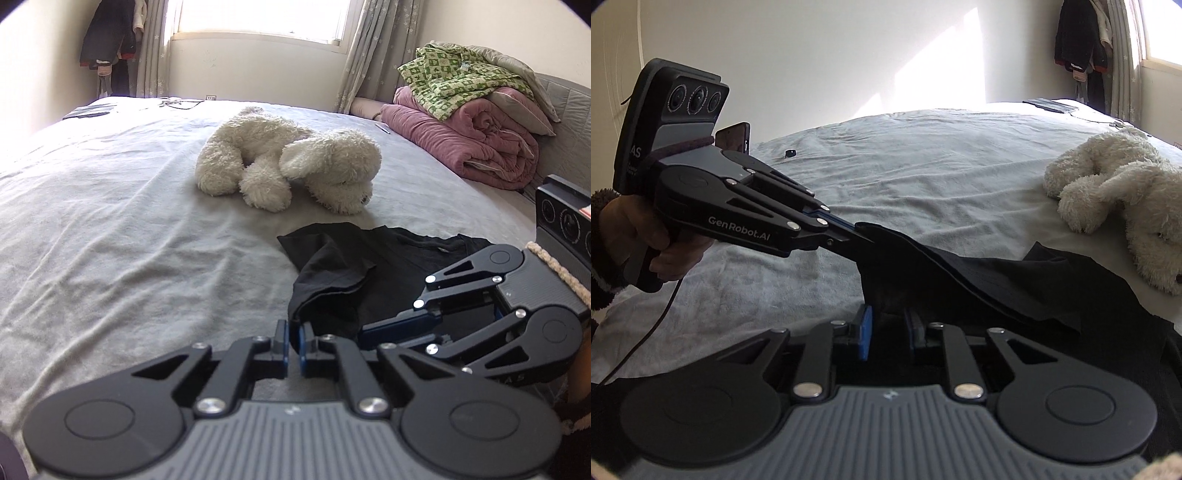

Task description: Fold clothes

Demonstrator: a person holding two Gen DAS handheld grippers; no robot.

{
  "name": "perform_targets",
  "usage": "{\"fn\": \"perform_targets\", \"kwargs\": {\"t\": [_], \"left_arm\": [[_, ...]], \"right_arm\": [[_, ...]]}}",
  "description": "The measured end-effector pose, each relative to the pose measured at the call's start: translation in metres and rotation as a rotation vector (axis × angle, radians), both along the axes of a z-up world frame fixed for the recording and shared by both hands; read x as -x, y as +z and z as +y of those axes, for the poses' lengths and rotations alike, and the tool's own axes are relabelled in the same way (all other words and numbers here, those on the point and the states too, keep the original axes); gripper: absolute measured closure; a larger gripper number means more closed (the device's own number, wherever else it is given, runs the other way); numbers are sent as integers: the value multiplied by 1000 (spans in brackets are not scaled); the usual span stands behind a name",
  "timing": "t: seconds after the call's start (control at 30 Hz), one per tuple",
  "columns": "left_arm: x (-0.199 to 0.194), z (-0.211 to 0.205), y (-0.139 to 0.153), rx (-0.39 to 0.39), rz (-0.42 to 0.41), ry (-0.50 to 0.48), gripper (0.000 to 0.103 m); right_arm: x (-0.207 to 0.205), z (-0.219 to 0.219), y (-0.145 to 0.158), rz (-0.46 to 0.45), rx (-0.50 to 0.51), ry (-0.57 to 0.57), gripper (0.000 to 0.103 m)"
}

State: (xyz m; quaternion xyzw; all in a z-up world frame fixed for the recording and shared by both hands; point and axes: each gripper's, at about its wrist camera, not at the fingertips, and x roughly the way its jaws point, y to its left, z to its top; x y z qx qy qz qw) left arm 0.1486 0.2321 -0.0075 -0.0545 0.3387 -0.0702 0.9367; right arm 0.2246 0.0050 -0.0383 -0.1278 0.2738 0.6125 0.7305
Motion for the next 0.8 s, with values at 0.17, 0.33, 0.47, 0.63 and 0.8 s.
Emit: {"fn": "perform_targets", "kwargs": {"t": [0.17, 0.33, 0.47, 0.63, 0.8], "left_arm": [[4, -3, 5, 26, -19, -35, 98], [3, -15, -1, 35, -18, -95, 98], [3, -25, -4, 29, -13, -145, 98], [4, -40, -9, -15, -5, -203, 98], [2, -53, -21, -72, 17, -231, 98]], "right_arm": [[0, 10, -7, 14, 21, 6, 87], [-6, 15, -17, 63, 30, -2, 85], [-19, -22, -7, 106, -57, -83, 46], [-47, -46, -7, 222, -117, -274, 45], [-64, -55, -8, 255, -122, -460, 45]]}}
